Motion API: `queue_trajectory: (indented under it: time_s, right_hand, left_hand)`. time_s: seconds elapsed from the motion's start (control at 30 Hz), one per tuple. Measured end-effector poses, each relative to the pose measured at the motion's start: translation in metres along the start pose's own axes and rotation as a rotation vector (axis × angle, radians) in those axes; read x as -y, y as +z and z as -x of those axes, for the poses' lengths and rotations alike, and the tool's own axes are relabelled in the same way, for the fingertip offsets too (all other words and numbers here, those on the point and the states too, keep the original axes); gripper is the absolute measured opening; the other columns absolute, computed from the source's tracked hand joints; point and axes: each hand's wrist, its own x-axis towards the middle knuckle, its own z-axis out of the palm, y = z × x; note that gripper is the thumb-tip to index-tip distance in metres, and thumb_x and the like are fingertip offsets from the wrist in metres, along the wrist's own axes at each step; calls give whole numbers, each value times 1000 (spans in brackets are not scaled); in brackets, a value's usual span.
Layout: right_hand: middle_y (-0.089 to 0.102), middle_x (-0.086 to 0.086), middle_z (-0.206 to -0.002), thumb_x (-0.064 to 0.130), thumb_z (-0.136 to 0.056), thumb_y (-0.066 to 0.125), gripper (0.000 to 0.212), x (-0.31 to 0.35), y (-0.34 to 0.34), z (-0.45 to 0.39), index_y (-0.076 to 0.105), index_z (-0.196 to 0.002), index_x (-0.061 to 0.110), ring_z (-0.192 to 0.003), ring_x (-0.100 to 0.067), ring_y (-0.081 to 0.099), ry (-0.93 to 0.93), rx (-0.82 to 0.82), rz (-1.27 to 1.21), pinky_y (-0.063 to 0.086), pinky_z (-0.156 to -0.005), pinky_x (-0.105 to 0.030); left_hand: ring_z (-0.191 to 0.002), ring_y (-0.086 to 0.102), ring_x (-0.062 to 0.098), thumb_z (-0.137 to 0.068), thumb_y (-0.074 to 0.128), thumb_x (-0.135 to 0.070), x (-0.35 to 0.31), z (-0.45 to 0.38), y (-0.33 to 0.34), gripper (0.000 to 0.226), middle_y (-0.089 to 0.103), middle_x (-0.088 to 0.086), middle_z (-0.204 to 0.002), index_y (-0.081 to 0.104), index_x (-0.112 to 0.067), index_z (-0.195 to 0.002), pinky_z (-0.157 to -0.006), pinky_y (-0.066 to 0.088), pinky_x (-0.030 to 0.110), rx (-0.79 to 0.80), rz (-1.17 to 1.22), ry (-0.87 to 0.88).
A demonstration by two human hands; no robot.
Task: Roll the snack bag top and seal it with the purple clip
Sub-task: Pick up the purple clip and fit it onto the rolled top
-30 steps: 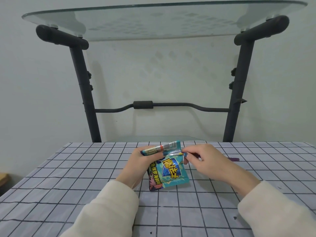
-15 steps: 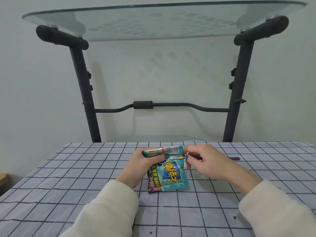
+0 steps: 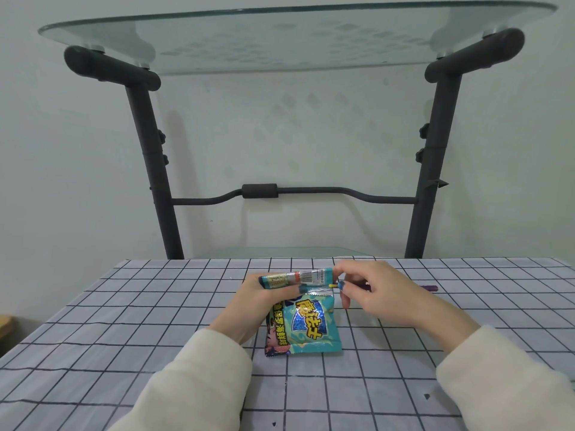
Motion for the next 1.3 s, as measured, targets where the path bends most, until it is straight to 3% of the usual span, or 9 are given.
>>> queue_trajectory:
  time_s: [0.23, 0.4, 0.7, 0.93, 1.07, 1.17, 1.3]
  right_hand:
    - [71, 8, -73, 22, -94, 46, 21, 1, 0, -1, 57, -101, 38, -64, -16, 60, 6, -32, 5, 48, -59, -32]
    - [69, 10, -69, 19, -92, 46, 24, 1, 0, 0, 56, -98, 39, -49, -4, 47, -19, -21, -5, 41, -52, -24]
    - [68, 11, -67, 19, -92, 46, 24, 2, 2, 0, 51, -99, 42, -52, -2, 50, -37, -29, 12, 42, -51, -24]
    - [69, 11, -71, 19, -90, 49, 25, 4, 5, 0, 49, -98, 43, -56, -7, 56, -43, -65, 94, 47, -52, -26]
    - [71, 9, -70, 17, -88, 50, 25, 5, 6, 0, 50, -94, 40, -60, -13, 61, -50, -112, 62, 53, -58, -35]
    - [69, 9, -69, 16, -88, 51, 25, 4, 8, 1, 50, -93, 40, -61, -14, 62, -36, -122, 52, 53, -56, -31]
    - [70, 6, -69, 13, -88, 50, 26, 5, 8, 0, 50, -90, 39, -57, -9, 59, -32, -120, 27, 48, -54, -27]
  left_hand:
    - [-77, 71, 34, -77, 73, -7, -1, 1, -1, 14, 76, 22, -89, 75, -3, -91, -77, 56, 44, 13, 1, -12]
    - [-71, 72, 29, -77, 71, -1, -3, 2, 0, 14, 76, 18, -82, 74, 2, -90, -67, 58, 35, 26, 15, -42]
    - [-64, 72, 23, -78, 67, 4, -9, 7, 4, 15, 76, 13, -74, 77, -7, -79, -57, 57, 28, 61, 52, -88]
    - [-66, 72, 25, -78, 67, 5, -10, 8, 6, 17, 77, 14, -78, 78, -7, -85, -63, 59, 31, 45, 54, -74]
    - [-68, 73, 24, -79, 65, 5, -11, 8, 8, 23, 78, 14, -81, 78, -10, -91, -61, 59, 30, 43, 72, -68]
    - [-69, 73, 26, -79, 67, 3, -11, 8, 9, 19, 77, 18, -84, 77, -9, -90, -66, 60, 33, 40, 45, -79]
    - [-70, 74, 22, -80, 65, 4, -13, 9, 10, 25, 78, 11, -82, 79, -15, -89, -61, 58, 28, 75, 55, -55]
